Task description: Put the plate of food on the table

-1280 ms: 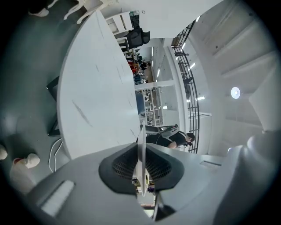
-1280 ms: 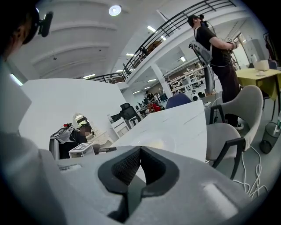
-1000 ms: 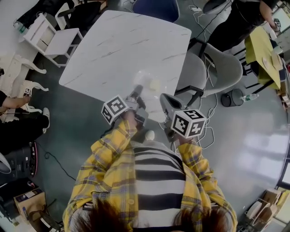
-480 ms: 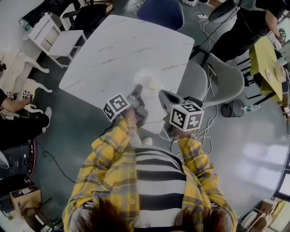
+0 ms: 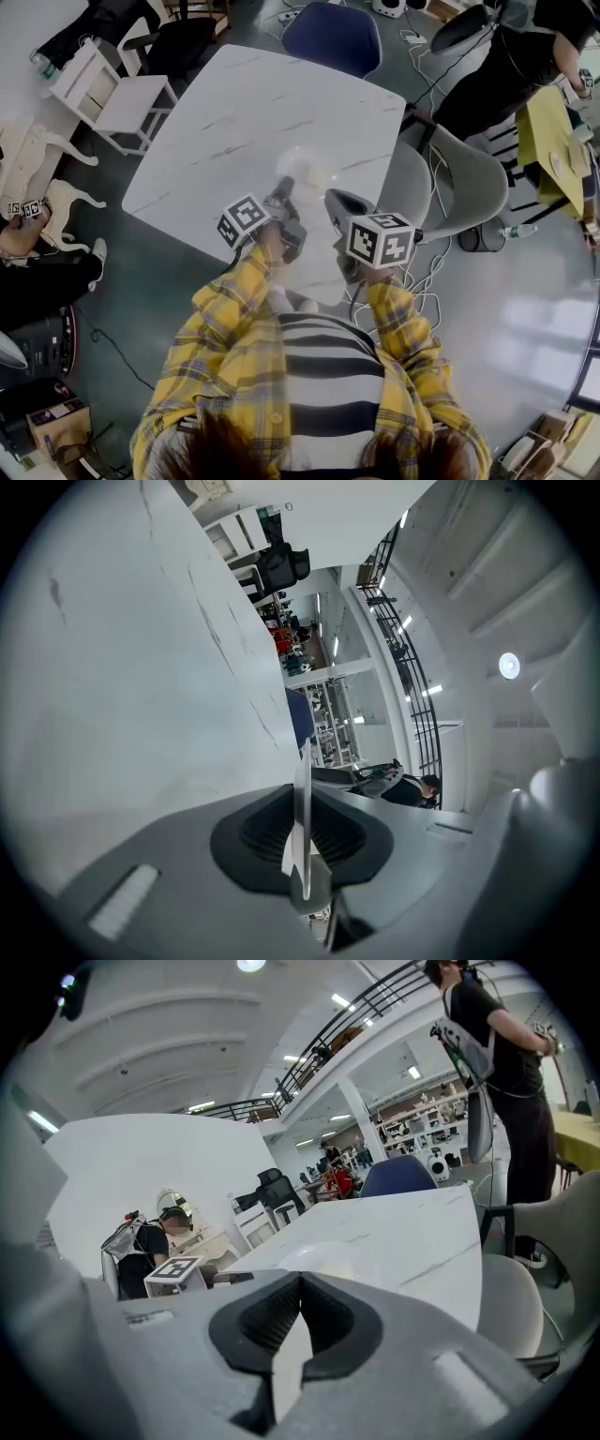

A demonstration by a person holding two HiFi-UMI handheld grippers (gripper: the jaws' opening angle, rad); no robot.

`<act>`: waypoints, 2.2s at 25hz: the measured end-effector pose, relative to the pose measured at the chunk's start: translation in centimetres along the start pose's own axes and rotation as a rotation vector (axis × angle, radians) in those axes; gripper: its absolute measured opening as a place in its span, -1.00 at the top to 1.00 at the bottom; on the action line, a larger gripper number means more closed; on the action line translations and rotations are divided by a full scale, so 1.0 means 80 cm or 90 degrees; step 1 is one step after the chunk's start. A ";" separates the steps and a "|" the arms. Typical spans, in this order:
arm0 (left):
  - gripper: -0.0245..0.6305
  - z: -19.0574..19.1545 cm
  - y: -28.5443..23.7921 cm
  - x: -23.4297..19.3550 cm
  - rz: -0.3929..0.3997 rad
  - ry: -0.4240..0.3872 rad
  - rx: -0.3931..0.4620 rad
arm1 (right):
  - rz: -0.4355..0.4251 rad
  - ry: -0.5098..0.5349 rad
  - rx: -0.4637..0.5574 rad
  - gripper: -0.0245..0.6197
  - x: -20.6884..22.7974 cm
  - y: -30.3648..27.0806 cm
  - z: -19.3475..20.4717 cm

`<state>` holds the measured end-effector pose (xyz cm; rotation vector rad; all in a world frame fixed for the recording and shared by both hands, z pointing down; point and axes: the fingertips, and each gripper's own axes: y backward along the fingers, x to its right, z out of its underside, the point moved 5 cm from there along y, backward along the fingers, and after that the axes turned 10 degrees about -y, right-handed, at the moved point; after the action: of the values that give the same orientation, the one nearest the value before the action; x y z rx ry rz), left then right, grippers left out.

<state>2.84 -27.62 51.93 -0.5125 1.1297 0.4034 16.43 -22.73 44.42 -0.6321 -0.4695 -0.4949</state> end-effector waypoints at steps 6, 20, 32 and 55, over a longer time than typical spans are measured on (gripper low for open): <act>0.83 -0.046 -0.043 -0.014 0.002 0.017 0.006 | 0.005 0.014 -0.011 0.93 -0.004 -0.059 -0.031; 0.83 -0.129 -0.130 -0.054 -0.013 0.062 0.033 | 0.034 0.008 -0.036 0.93 0.027 -0.166 -0.085; 0.83 -0.141 -0.157 -0.082 -0.045 0.100 0.021 | 0.052 0.006 -0.053 0.93 0.045 -0.209 -0.087; 0.33 -0.152 -0.156 -0.079 -0.102 -0.017 -0.037 | 0.045 -0.015 -0.074 0.93 0.051 -0.228 -0.076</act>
<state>-1.79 -45.11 55.99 -0.6425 1.0460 0.3031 10.90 -40.64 50.32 -0.7650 -0.4406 -0.4504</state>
